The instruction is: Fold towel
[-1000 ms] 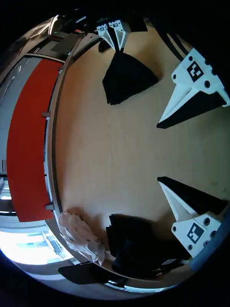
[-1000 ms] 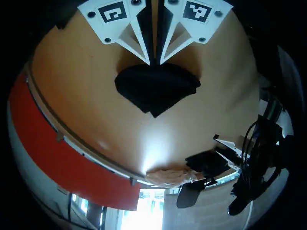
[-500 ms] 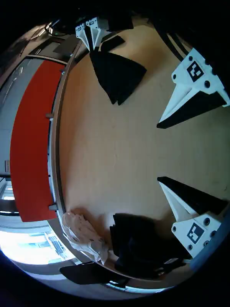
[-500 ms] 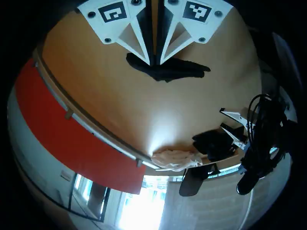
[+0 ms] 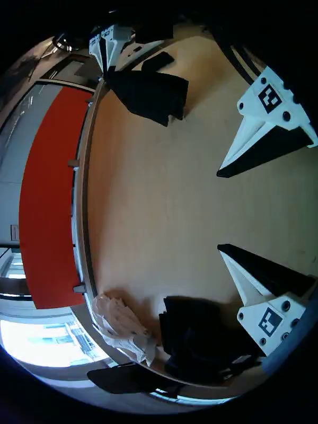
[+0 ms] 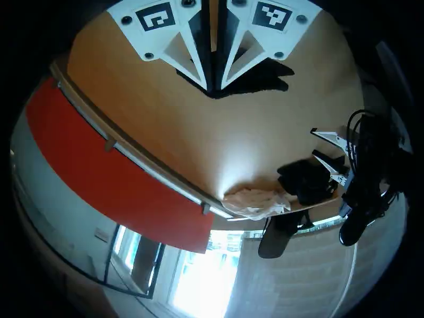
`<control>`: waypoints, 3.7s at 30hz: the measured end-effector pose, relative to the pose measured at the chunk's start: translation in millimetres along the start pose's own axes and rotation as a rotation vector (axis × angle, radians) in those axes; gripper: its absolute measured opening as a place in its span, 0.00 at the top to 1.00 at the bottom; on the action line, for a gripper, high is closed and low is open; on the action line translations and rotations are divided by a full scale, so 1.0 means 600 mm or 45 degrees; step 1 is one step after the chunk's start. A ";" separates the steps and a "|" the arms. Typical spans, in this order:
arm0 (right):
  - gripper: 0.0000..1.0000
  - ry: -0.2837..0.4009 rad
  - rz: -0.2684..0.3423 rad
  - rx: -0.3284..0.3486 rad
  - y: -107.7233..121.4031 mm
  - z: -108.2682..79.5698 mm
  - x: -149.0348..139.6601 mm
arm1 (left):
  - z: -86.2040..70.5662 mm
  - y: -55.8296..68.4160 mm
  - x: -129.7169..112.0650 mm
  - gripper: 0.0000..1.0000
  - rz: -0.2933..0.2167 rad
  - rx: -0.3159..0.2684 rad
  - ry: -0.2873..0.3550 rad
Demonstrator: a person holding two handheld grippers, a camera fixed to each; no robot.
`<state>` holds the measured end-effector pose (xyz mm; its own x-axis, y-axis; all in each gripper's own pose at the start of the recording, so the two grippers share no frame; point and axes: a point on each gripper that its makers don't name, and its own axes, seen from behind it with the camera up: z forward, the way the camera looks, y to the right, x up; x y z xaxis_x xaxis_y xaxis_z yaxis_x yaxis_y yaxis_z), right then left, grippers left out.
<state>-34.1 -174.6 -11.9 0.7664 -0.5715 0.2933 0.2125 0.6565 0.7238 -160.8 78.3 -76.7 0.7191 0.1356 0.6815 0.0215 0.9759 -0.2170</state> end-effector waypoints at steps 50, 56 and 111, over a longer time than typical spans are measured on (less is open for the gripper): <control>0.95 -0.174 0.231 -0.368 0.324 -0.151 -0.179 | 0.005 0.013 0.015 0.07 0.043 0.000 -0.012; 0.95 -0.197 0.230 -0.388 0.338 -0.156 -0.203 | 0.001 0.012 0.014 0.07 0.045 0.007 -0.013; 0.34 -0.316 0.285 -0.346 0.307 -0.128 -0.330 | -0.012 0.010 -0.006 0.07 0.033 0.042 -0.043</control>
<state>-99.9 97.3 15.4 0.6495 -0.4796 0.5900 0.2353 0.8646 0.4439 -158.6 82.2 -85.5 0.6955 0.1663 0.6990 -0.0205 0.9770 -0.2121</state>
